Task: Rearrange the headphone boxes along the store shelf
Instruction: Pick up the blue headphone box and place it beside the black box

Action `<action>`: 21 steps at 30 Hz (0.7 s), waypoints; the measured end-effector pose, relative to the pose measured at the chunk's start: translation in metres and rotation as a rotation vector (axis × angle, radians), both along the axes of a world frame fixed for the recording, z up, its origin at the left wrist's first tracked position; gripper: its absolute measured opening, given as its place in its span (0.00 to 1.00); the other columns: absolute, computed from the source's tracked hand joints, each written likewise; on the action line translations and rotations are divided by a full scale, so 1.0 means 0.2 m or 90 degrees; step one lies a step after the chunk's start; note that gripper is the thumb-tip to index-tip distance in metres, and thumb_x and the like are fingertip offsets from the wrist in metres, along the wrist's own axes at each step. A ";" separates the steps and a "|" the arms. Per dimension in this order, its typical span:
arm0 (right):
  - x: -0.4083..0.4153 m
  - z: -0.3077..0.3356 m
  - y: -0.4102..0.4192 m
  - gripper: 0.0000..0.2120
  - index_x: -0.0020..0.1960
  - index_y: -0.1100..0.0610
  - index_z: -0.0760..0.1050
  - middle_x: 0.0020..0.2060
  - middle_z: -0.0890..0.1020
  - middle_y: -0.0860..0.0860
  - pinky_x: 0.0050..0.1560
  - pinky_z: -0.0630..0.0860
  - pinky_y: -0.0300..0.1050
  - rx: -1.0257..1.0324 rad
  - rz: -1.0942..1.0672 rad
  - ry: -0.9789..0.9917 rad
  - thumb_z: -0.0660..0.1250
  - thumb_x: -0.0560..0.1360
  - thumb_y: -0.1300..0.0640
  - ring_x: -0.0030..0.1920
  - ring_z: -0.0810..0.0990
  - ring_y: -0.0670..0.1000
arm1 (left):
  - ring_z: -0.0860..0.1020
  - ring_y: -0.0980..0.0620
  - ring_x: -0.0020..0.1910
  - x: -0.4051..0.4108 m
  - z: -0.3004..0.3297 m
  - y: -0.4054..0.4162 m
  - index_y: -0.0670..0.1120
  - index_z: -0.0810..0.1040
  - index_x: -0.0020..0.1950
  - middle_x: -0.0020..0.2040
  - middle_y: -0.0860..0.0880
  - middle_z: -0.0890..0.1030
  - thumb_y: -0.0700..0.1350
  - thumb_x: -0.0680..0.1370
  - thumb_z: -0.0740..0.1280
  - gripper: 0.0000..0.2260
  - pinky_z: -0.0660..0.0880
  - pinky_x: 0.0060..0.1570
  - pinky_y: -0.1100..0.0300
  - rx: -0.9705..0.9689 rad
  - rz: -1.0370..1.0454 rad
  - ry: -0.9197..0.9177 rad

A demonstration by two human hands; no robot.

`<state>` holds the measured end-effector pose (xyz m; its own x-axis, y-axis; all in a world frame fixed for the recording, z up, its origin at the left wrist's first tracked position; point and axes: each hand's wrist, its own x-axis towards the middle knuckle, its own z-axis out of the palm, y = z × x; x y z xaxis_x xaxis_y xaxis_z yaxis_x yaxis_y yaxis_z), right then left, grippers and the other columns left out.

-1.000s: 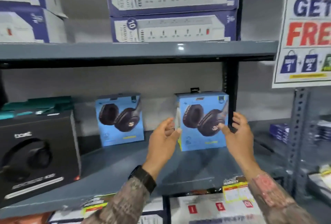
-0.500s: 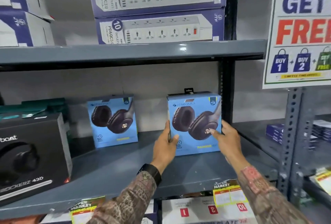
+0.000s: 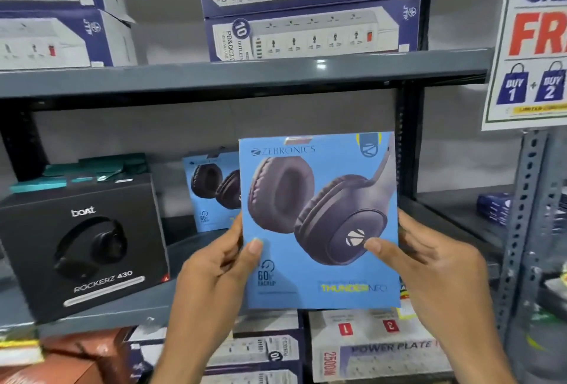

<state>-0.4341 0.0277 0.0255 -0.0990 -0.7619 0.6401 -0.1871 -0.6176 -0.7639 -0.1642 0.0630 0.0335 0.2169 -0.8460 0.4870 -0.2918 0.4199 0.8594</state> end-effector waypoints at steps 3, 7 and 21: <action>0.05 -0.01 0.07 0.25 0.68 0.29 0.80 0.52 0.90 0.33 0.50 0.86 0.40 0.000 -0.006 0.014 0.78 0.72 0.42 0.52 0.83 0.29 | 0.84 0.57 0.69 0.06 0.01 0.09 0.67 0.79 0.74 0.63 0.62 0.89 0.61 0.77 0.71 0.23 0.78 0.71 0.42 0.018 -0.012 0.008; 0.08 0.00 0.12 0.25 0.68 0.28 0.80 0.50 0.90 0.33 0.48 0.86 0.39 -0.007 -0.009 0.015 0.78 0.72 0.42 0.51 0.83 0.29 | 0.83 0.58 0.70 0.08 0.02 0.17 0.64 0.78 0.76 0.64 0.61 0.88 0.58 0.80 0.70 0.24 0.77 0.74 0.44 0.006 0.009 -0.007; 0.54 0.03 -0.29 0.19 0.58 0.29 0.78 0.43 0.91 0.41 0.50 0.85 0.54 0.016 -0.052 0.145 0.74 0.67 0.37 0.46 0.89 0.52 | 0.87 0.50 0.61 0.43 -0.04 -0.19 0.65 0.77 0.74 0.59 0.60 0.90 0.49 0.87 0.64 0.17 0.80 0.67 0.41 0.063 0.158 -0.151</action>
